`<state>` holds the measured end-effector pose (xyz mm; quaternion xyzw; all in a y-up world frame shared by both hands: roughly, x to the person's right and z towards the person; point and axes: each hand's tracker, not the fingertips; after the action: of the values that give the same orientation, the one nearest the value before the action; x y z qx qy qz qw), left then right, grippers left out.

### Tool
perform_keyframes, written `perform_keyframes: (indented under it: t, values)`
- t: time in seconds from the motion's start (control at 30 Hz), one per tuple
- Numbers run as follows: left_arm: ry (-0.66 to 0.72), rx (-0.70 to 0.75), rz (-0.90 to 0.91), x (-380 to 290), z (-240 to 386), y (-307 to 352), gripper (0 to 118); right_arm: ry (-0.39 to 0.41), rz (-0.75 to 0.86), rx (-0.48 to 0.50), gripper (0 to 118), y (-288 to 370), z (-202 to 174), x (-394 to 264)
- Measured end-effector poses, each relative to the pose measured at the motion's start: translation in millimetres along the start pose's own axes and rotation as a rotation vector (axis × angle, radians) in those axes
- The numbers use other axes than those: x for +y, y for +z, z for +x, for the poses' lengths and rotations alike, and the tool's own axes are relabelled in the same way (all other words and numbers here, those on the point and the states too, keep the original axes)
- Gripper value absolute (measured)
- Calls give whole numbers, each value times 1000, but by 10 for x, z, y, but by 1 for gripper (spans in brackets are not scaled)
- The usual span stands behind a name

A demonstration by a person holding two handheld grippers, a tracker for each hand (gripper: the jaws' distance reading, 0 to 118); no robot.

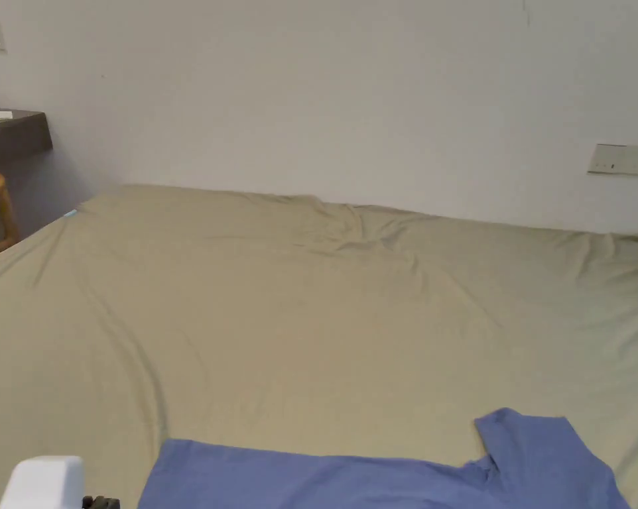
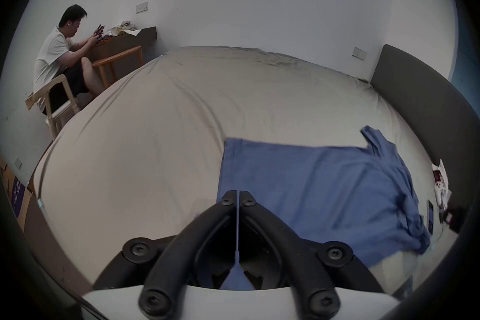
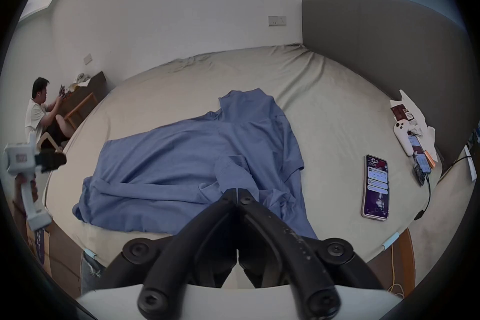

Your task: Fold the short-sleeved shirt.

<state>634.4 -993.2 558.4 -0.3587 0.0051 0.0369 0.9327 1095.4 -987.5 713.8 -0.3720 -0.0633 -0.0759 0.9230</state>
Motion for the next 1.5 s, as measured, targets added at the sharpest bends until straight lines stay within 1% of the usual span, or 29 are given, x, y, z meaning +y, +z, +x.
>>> perform_keyframes:
  t: [0.07, 0.1, 0.13, 0.2, 0.23, 0.27, 0.37, 0.43, 0.5, 0.53, 0.6, 0.63, 0.67, 0.7, 0.77, 0.8, 0.83, 0.87, 0.93, 1.0, 1.07, 1.1, 1.17, 1.2, 1.23, 1.27, 1.3, 1.43, 1.5]
  values:
    - [31, -10, -5, 167, -56, -343, 26, 5, -17, -9, 2, -78, -11, 37]
    - [48, -16, -45, 271, -74, -521, 48, 0, -26, -11, 2, -122, -1, 64]
    - [56, -21, -81, 341, -86, -661, 67, -7, -36, -12, 2, -161, 10, 87]
    - [33, -52, -94, 440, -99, -986, 82, -28, -57, -15, 2, -259, 36, 129]
    - [5, -71, -78, 453, -88, -1112, 100, -33, -65, -19, 2, -308, 41, 149]
    - [-16, -53, -66, 470, -57, -1209, 105, -34, -75, -26, 2, -353, 41, 166]
    - [-70, -6, -84, 537, -33, -1560, 102, -23, -101, -50, 2, -466, 36, 197]
    - [-74, -8, -118, 555, -28, -1768, 102, -15, -110, -57, 2, -516, 29, 196]
    - [-79, 7, -172, 546, -31, -1933, 95, -14, -122, -56, 2, -544, 15, 194]
    - [-87, 11, -208, 527, -30, -2022, 90, -18, -129, -52, 2, -555, 13, 189]
    - [-105, 42, -280, 453, -54, -2194, 86, -18, -142, -45, 2, -577, 3, 179]
    - [-90, 32, -281, 429, -60, -2223, 89, -11, -149, -44, 2, -586, -12, 174]
    - [-69, 18, -218, 434, -54, -2149, 88, -5, -153, -44, 2, -589, -19, 168]
    - [-70, 26, -217, 465, -47, -2119, 84, 0, -154, -45, 2, -587, -12, 161]
    - [-58, 18, -241, 458, -25, -2064, 58, -5, -158, -47, 3, -607, 3, 154]
    - [-62, 17, -238, 459, 7, -1978, 40, -21, -171, -42, 3, -636, 34, 157]
    - [-71, 9, -245, 454, 45, -1937, 15, -36, -179, -40, 3, -659, 64, 161]
    - [-88, 5, -259, 444, 84, -1903, 6, -55, -178, -44, 3, -685, 91, 168]
    - [-110, -47, -264, 414, 163, -1840, 6, -67, -177, -48, 3, -722, 142, 214]
    - [-129, -57, -279, 379, 229, -1806, 6, -62, -155, -46, 3, -742, 205, 299]
    - [-153, -49, -263, 359, 266, -1796, 6, -24, -117, -42, 3, -805, 279, 449]
    - [-158, -43, -265, 355, 271, -1814, 6, 1, -84, -42, 5, -860, 336, 548]
    - [-142, -28, -282, 357, 256, -1869, 6, 26, -40, -48, 18, -1051, 446, 742]
    - [-119, -25, -288, 366, 276, -1864, 6, 18, -54, -42, 24, -1206, 522, 862]
    - [-109, -24, -289, 360, 276, -1872, 6, 18, -72, -38, 54, -1360, 593, 972]
    - [-107, -24, -288, 354, 279, -1875, 6, 13, -94, -29, 72, -1519, 652, 1066]
    - [-109, -25, -287, 351, 286, -1875, 6, 5, -106, -16, 77, -1680, 705, 1141]
    - [-134, -30, -287, 348, 313, -1870, 6, -27, -189, -67, 77, -2300, 847, 1380]
    - [-133, -33, -291, 367, 313, -1872, 6, -17, -209, -69, 77, -2554, 873, 1436]
